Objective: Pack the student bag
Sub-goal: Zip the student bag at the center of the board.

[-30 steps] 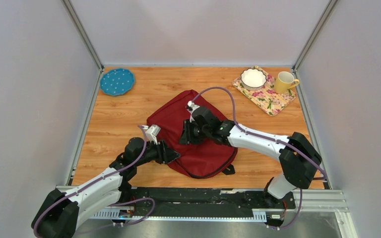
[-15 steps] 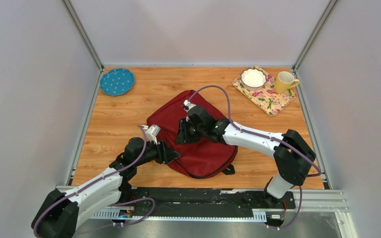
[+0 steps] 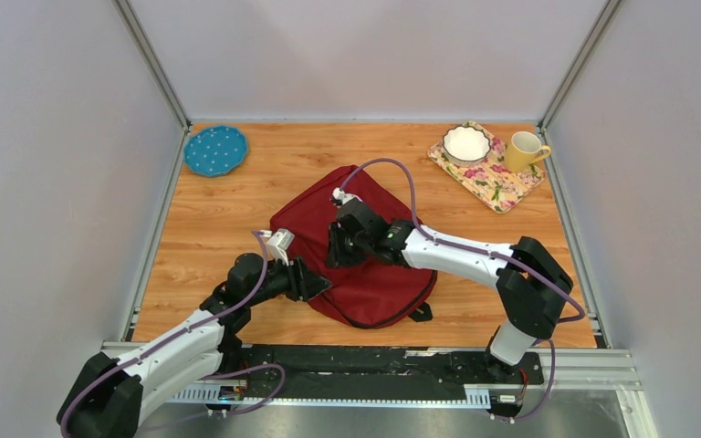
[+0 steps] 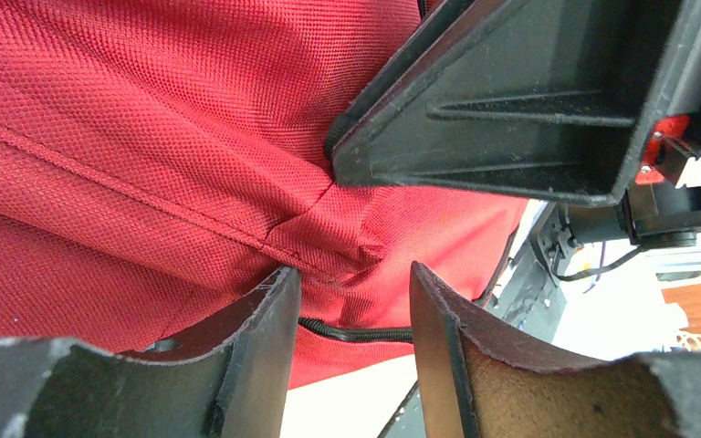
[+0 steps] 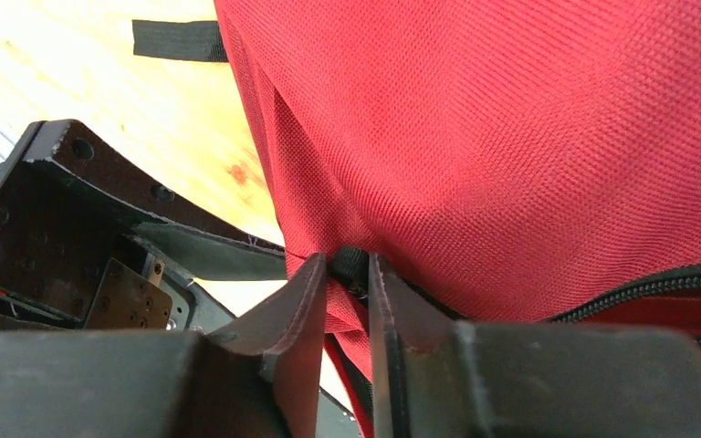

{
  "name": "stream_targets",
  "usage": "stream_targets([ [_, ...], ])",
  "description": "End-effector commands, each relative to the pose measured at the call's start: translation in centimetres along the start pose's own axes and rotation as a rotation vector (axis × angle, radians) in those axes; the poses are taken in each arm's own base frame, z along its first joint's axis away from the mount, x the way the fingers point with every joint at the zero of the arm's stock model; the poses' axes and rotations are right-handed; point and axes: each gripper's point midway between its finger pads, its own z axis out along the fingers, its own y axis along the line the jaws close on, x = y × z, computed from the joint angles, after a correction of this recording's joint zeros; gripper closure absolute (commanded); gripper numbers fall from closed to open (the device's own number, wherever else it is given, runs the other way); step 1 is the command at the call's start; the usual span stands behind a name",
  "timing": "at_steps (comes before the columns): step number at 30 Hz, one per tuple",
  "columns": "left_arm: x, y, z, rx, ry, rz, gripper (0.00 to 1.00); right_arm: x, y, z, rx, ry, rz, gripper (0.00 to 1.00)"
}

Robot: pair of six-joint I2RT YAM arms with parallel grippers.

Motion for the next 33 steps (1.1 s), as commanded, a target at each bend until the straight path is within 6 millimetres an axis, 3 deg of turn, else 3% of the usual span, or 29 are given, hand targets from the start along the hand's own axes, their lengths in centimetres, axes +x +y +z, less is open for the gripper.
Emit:
stream_targets([
  [1,-1.7,-1.3,0.1,0.045,-0.059,0.021,0.45,-1.3,0.9,0.1,-0.003,-0.04,-0.004,0.85],
  [4,-1.7,-1.3,0.0,0.042,-0.065,0.019,0.45,-1.4,1.5,0.1,-0.035,-0.047,-0.005,1.0],
  [9,-2.1,-0.6,-0.2,0.004,-0.099,0.015,0.39,-2.7,2.2,-1.4,-0.064,-0.117,0.002,1.0],
  [11,-2.4,-0.4,-0.4,-0.008,-0.121,0.018,0.29,-3.0,1.9,-1.8,-0.056,-0.138,0.005,1.0],
  [19,-2.2,1.9,-0.4,-0.119,-0.139,0.021,0.27,-4.1,2.4,-3.8,-0.105,-0.178,-0.026,1.0],
  [26,-2.2,1.1,0.4,-0.054,-0.136,-0.002,0.26,-3.8,2.9,-3.6,-0.136,-0.155,-0.013,1.0],
  [30,-2.4,0.9,0.8,-0.035,-0.145,-0.016,0.34,-3.7,3.1,-3.7,-0.146,-0.154,-0.009,1.0],
  [33,-2.6,0.6,1.0,-0.023,-0.155,-0.027,0.53,-3.5,3.1,-3.6,-0.152,-0.146,-0.007,1.0],
])
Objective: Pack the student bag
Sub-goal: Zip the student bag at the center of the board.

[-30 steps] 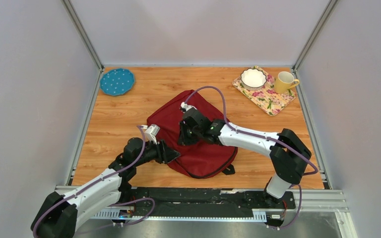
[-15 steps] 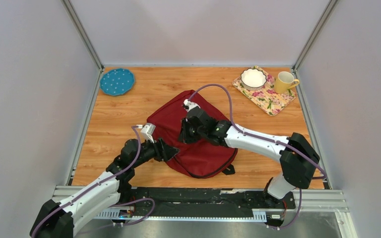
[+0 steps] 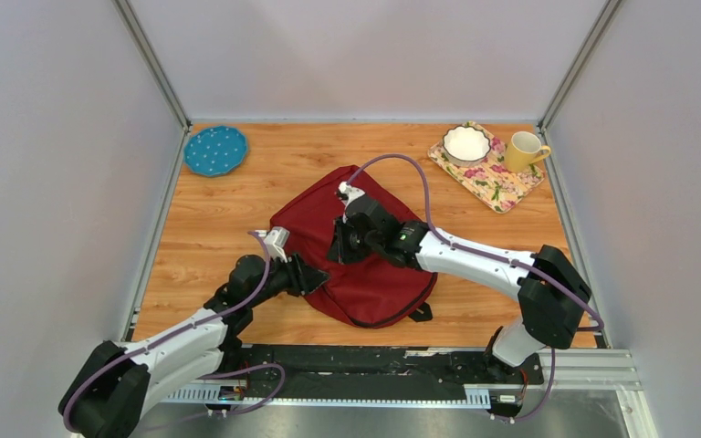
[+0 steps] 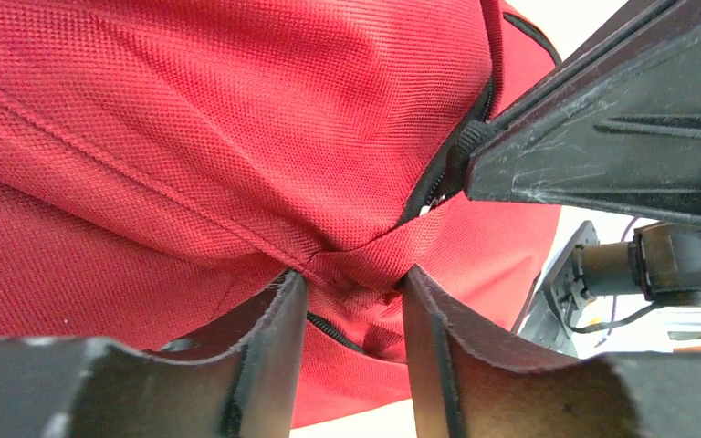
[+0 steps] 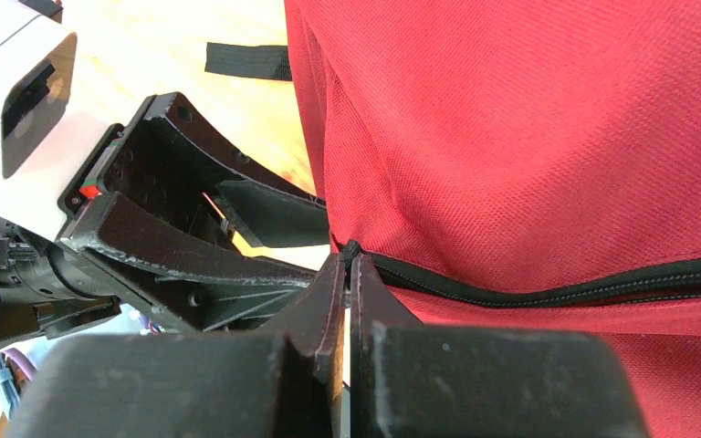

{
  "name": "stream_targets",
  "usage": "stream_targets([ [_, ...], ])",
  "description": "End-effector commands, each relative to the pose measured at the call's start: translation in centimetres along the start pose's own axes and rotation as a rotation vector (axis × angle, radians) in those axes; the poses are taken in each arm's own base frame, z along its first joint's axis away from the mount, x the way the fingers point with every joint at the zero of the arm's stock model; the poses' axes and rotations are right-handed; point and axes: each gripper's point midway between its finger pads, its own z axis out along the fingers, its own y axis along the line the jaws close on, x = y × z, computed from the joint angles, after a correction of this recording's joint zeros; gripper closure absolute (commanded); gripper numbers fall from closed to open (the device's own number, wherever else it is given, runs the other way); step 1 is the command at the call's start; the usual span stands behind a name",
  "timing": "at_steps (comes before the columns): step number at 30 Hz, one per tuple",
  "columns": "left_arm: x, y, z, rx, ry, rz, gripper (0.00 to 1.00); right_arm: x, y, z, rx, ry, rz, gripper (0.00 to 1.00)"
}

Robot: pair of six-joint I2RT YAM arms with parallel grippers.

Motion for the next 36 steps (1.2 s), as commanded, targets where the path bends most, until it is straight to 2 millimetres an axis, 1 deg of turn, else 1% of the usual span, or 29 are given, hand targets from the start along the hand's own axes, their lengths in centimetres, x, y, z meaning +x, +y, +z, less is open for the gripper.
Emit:
stream_targets([
  [1,-1.4,-1.1,0.3,0.052,-0.063,0.002,0.59,-1.6,1.6,-0.8,-0.07,-0.061,-0.003,1.0],
  [2,-1.5,-1.2,0.4,0.056,-0.065,0.0,0.65,-1.6,1.5,-0.8,-0.069,-0.058,0.0,1.0],
  [3,-1.7,-1.4,0.4,0.065,-0.073,0.002,0.84,-1.5,1.5,-0.8,-0.07,-0.055,0.001,1.0],
  [4,-1.8,-1.5,0.5,0.068,-0.073,0.004,0.94,-1.4,1.4,-0.8,-0.068,-0.055,0.001,1.0],
  [5,-1.8,-1.6,0.5,0.072,-0.07,0.007,1.0,-1.3,1.3,-0.8,-0.062,-0.056,0.003,1.0],
  [9,-1.5,-1.5,0.3,0.074,-0.066,0.021,1.0,-1.8,0.8,-0.9,-0.04,-0.073,0.006,1.0],
  [11,-1.1,-1.0,0.1,0.058,-0.057,0.028,1.0,-2.2,0.7,-1.1,-0.035,-0.084,0.009,1.0],
  [13,-1.3,-0.9,-0.1,0.046,-0.064,0.047,1.0,-3.1,0.0,-1.3,-0.007,-0.105,0.021,1.0],
  [14,-0.9,-0.5,-0.3,0.031,-0.05,0.05,1.0,-3.4,-0.4,-1.5,0.007,-0.112,0.024,1.0],
  [16,-1.0,-0.5,-0.7,0.03,-0.058,0.077,1.0,-4.5,-1.7,-1.8,0.038,-0.139,0.044,1.0],
  [17,-0.4,0.3,-0.9,-0.006,-0.036,0.074,1.0,-4.9,-2.0,-2.0,0.046,-0.149,0.048,1.0],
  [18,-0.5,0.3,-1.1,-0.011,-0.045,0.081,1.0,-5.3,-2.8,-2.0,0.062,-0.155,0.062,1.0],
  [19,-0.3,0.7,-1.3,-0.027,-0.042,0.094,1.0,-5.6,-3.2,-2.1,0.068,-0.159,0.066,1.0],
  [20,0.0,1.2,-1.5,-0.05,-0.033,0.094,1.0,-5.5,-3.8,-2.2,0.084,-0.15,0.07,1.0],
  [21,-0.2,1.1,-1.7,-0.047,-0.051,0.099,1.0,-5.7,-4.4,-2.4,0.093,-0.154,0.076,1.0],
  [23,0.2,1.8,-2.0,-0.075,-0.047,0.097,1.0,-5.7,-5.0,-2.6,0.105,-0.157,0.074,1.0],
  [24,0.0,1.7,-2.1,-0.071,-0.059,0.102,1.0,-5.8,-5.1,-2.9,0.107,-0.164,0.073,1.0],
  [28,0.1,2.4,-2.5,-0.111,-0.053,0.104,1.0,-5.7,-6.1,-3.4,0.133,-0.166,0.069,1.0],
  [29,0.2,2.6,-2.6,-0.124,-0.048,0.103,1.0,-6.1,-7.3,-3.6,0.179,-0.186,0.073,1.0],
  [36,-0.8,2.5,-3.1,-0.15,-0.072,0.126,1.0,-6.4,-9.8,-4.8,0.222,-0.205,0.1,1.0],
])
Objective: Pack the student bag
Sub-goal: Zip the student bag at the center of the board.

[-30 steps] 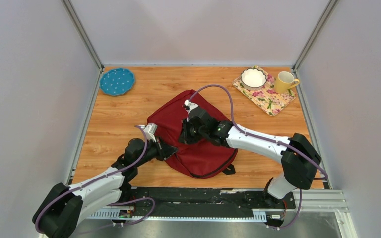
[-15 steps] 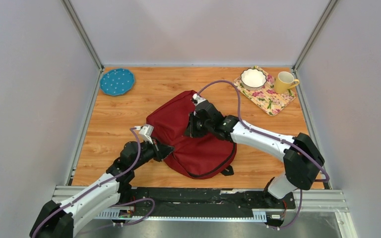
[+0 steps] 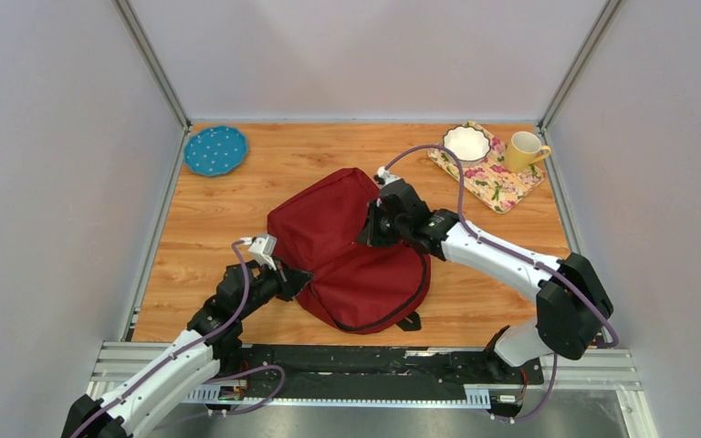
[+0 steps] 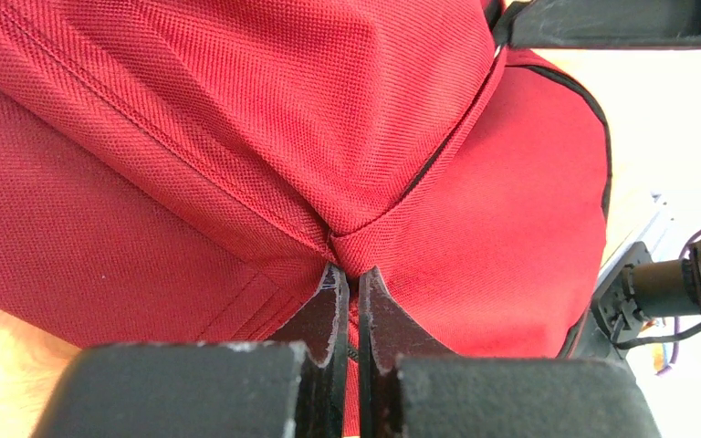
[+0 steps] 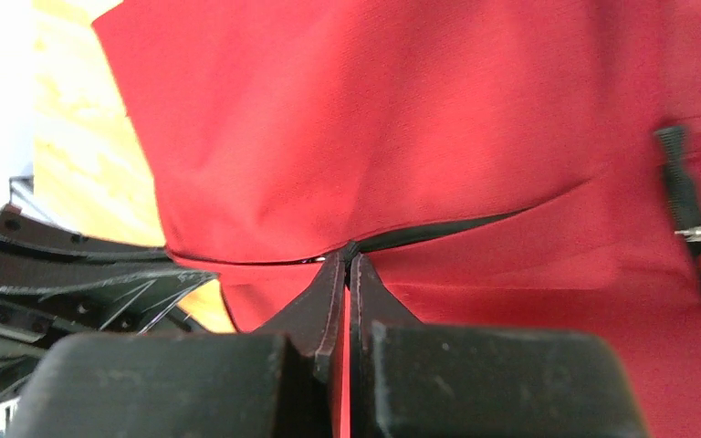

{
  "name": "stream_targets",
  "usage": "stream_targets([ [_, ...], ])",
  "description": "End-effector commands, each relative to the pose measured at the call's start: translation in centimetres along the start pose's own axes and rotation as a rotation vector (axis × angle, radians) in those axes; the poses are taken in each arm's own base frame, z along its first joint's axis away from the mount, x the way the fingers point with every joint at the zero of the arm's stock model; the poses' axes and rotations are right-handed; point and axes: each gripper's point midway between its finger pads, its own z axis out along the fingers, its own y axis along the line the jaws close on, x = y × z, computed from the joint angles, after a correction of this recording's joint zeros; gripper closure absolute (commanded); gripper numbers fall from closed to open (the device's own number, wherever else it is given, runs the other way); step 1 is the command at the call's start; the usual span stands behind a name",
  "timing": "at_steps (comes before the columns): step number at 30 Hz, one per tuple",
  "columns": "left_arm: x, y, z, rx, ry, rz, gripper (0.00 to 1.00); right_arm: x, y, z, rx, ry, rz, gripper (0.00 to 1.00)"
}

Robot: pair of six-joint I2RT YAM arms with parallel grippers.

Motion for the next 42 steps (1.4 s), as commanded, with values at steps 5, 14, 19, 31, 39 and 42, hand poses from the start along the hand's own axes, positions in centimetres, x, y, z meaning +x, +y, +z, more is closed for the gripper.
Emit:
stream_targets([
  [5,0.1,1.1,-0.4,-0.072,0.032,0.044,1.0,-3.7,-3.2,-1.4,0.088,-0.138,0.008,1.0],
  [14,-0.5,0.8,-0.4,-0.072,0.035,0.061,1.0,-2.6,-3.1,-0.6,0.052,-0.105,0.022,1.0],
  [19,-1.0,0.9,-0.7,-0.095,0.039,0.088,1.0,-3.2,-4.1,-0.7,0.088,-0.113,0.001,1.0],
  [31,-2.6,1.0,-1.6,-0.142,0.013,0.129,1.0,-5.9,-9.5,-2.4,0.252,-0.169,0.008,1.0],
  [39,-3.0,1.2,-1.9,-0.167,0.012,0.145,1.0,-7.1,-12.8,-3.3,0.321,-0.203,0.062,1.0],
  [42,-2.7,1.4,-1.8,-0.168,0.017,0.148,1.0,-6.6,-12.0,-3.4,0.256,-0.195,0.064,1.0],
])
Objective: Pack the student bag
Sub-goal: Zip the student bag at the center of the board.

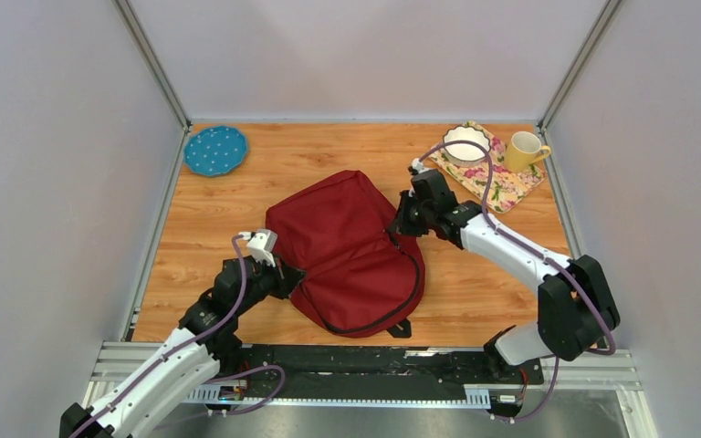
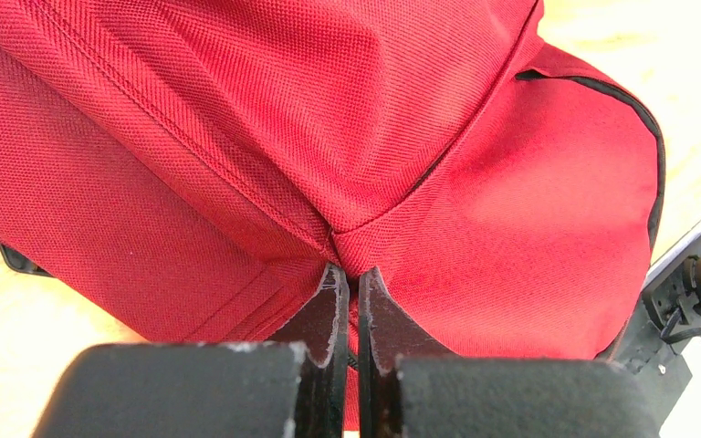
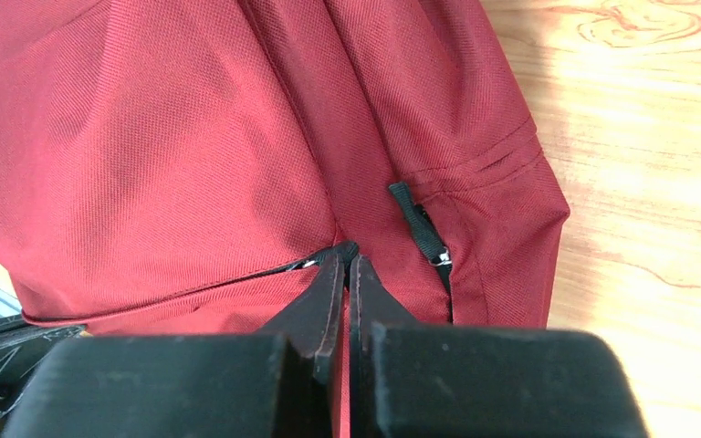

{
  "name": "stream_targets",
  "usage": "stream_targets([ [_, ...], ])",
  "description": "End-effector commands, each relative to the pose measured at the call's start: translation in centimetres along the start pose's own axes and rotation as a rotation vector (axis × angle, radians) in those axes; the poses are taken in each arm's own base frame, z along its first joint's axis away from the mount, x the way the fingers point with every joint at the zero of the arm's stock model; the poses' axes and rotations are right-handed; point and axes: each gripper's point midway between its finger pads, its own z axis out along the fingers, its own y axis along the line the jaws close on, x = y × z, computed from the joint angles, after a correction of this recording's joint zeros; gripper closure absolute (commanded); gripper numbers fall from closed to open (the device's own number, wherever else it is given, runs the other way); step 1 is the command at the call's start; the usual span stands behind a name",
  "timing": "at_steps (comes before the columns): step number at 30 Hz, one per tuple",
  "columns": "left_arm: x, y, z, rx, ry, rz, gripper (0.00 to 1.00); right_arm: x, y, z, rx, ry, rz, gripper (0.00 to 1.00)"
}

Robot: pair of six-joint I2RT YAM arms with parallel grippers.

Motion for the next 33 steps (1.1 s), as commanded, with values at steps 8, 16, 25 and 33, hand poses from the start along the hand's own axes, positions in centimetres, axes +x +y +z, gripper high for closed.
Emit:
stream_targets([
  [8,-1.3,1.0,-0.9,-0.121,0.055,0.028,0.23,-2.2,-3.5,-4.0,-0.02,-0.175,0.065,0.13],
  [16,-0.7,2.6,-3.5,-0.23,0.049,-0.057,0.22,1.8,-3.8,-2.2,-0.114,0.013,0.105,0.11],
  [25,4.2,2.8,-1.5,-0.148,0.12,-0.163,0.21,8.7,-5.2,-3.6,-0.106,0.089,0.199,0.4],
  [33,4.2,0.9,1.3,0.004,0.08,-0.188,0.21,11.9,-2.0,-6.8,-0.404,0.037,0.398,1.0],
])
